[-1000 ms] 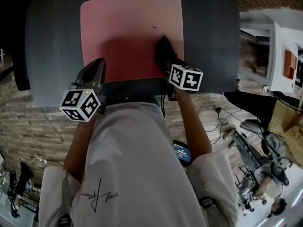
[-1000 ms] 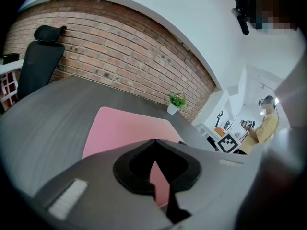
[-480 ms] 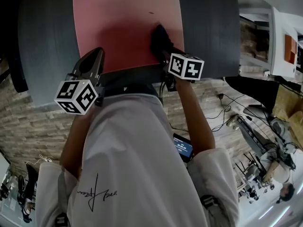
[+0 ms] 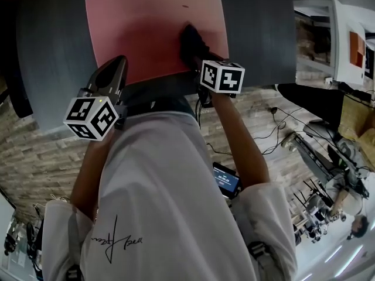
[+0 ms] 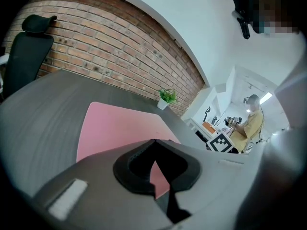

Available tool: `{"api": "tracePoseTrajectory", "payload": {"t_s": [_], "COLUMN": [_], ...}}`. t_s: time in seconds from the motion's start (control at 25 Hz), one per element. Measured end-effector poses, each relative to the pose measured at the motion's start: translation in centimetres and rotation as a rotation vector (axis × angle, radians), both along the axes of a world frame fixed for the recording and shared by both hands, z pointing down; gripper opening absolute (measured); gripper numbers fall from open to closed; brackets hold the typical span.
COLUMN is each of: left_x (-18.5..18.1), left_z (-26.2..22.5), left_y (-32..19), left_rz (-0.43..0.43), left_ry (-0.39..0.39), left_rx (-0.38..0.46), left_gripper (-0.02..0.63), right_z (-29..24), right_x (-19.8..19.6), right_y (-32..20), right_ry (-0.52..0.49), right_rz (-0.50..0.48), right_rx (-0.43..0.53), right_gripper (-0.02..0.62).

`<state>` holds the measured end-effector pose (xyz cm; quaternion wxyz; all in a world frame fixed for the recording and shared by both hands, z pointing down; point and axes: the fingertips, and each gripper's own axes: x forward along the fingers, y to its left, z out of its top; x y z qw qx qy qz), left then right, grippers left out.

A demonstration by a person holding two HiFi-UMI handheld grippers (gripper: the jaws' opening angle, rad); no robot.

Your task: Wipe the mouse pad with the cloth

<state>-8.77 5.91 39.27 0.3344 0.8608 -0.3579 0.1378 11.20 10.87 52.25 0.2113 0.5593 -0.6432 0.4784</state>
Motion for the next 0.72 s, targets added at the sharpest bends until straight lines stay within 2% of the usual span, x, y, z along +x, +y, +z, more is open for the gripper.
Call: {"api": "tracePoseTrajectory", "payload": {"t_s": [0.2, 0.44, 0.72], "left_x": [-0.9, -3.7, -5.2], "left_z": [-0.4, -0.5, -0.5], "left_y": [-0.3, -0.4, -0.2], "left_rz": [-0.020, -0.054, -0.064], "left_ry": [0.009, 0.021, 0.032], "left_rx": [0.009, 0.013, 0.010], "left_gripper": [0.014, 0.014, 0.014], "right_z": [-0.1, 0.1, 0.1], "right_x": [-0.5, -3.8, -6.6], "right_y": [0.1, 0.6, 0.3], "right_ry": [-0.002, 0.008, 0.001], "right_rz": [0.021, -0.008, -0.027], "right_rx": [-0.004, -0.001, -0.004], "right_gripper": [0.147, 0.147, 0.148]}}
